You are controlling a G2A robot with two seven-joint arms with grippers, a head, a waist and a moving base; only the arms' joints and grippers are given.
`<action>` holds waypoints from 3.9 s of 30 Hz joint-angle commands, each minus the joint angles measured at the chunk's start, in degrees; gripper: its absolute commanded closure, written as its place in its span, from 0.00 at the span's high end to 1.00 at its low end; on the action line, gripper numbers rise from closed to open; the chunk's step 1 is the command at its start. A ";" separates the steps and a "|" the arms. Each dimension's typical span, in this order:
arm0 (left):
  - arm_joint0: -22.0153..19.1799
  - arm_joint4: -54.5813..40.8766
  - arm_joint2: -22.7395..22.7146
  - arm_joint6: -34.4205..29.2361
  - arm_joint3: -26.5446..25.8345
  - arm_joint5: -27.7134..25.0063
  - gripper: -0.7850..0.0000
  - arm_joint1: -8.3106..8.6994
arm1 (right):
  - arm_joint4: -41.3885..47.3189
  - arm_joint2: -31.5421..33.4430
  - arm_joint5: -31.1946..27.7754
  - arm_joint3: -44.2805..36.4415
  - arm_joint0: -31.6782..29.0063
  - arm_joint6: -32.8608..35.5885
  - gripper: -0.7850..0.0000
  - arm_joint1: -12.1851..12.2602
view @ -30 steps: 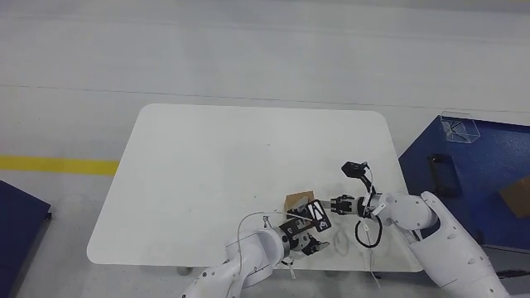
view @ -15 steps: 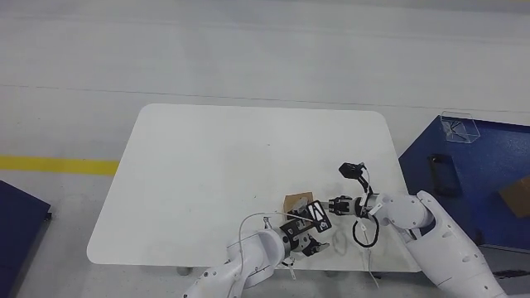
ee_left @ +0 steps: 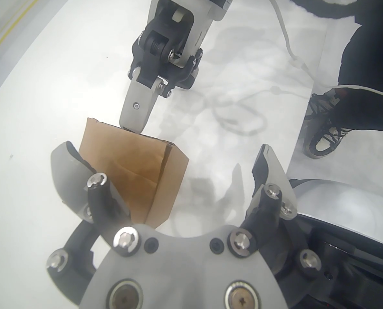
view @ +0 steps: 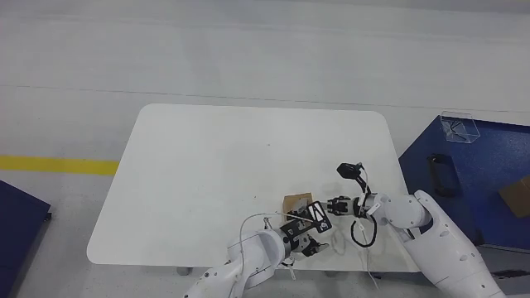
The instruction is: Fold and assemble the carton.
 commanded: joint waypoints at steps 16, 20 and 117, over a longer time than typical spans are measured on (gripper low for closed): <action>0.38 0.24 -0.56 -0.07 -0.55 -0.31 1.00 0.09 | -0.21 0.58 1.56 -1.89 -1.07 2.42 1.00 -0.09; 0.66 0.16 -1.01 0.80 -1.26 0.40 1.00 0.14 | -0.33 0.31 1.77 -0.95 -0.40 3.20 1.00 -0.26; -20.76 6.14 18.82 -49.71 -1.36 -10.28 1.00 -7.23 | -2.92 20.93 0.09 -9.27 -17.29 -19.54 1.00 1.35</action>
